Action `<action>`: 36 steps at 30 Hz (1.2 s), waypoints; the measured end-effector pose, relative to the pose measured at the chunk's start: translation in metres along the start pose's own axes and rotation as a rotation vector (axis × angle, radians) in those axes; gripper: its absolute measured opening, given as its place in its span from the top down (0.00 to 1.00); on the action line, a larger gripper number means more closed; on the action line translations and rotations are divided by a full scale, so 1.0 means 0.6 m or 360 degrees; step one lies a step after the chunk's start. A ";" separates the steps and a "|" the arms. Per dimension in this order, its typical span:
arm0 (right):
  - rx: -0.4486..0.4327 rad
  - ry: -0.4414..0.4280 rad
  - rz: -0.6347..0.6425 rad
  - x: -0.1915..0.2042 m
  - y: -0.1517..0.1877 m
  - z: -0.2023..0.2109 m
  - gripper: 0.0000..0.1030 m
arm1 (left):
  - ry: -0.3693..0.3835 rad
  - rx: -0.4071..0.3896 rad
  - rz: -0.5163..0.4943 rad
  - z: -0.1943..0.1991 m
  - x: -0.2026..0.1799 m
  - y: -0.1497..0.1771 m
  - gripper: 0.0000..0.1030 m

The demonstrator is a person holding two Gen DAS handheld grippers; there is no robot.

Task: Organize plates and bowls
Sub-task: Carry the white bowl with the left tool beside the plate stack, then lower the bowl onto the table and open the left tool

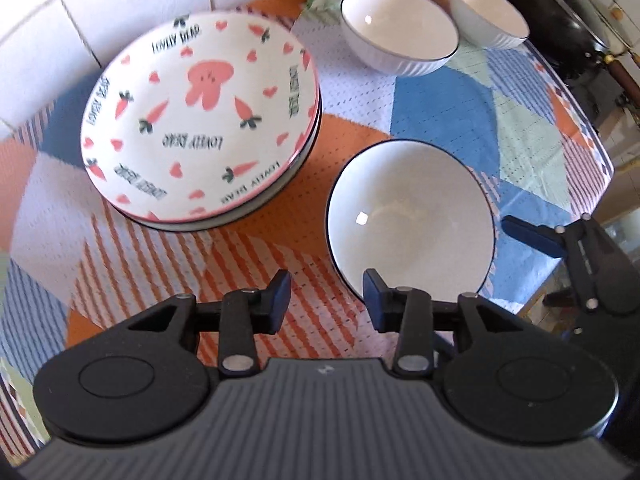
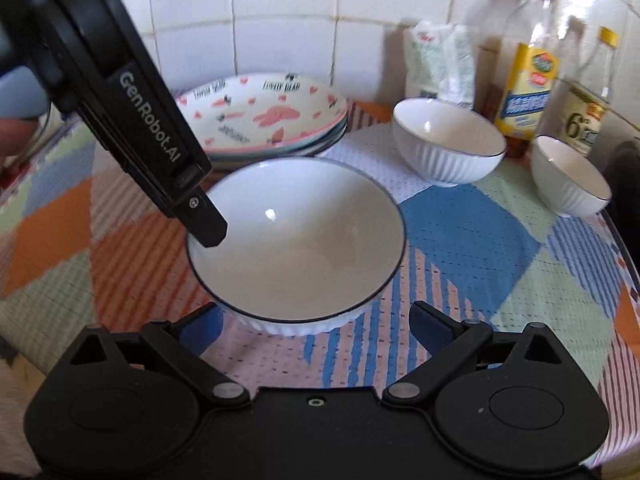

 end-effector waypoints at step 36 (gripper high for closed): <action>-0.0039 -0.0162 -0.0928 -0.237 -0.201 -0.077 0.14 | 0.0029 -0.0196 0.0040 0.008 0.065 -0.206 0.62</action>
Point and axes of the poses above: each gripper's, at about its wrist camera, not at the fingertips, and z roughly against the way its jaws point, x to its left, y to its underside, the point moved 5 cm from there along -z, roughly the way its jaws point, and after that the axes turned 12 degrees about -z, right-handed, at the moved point
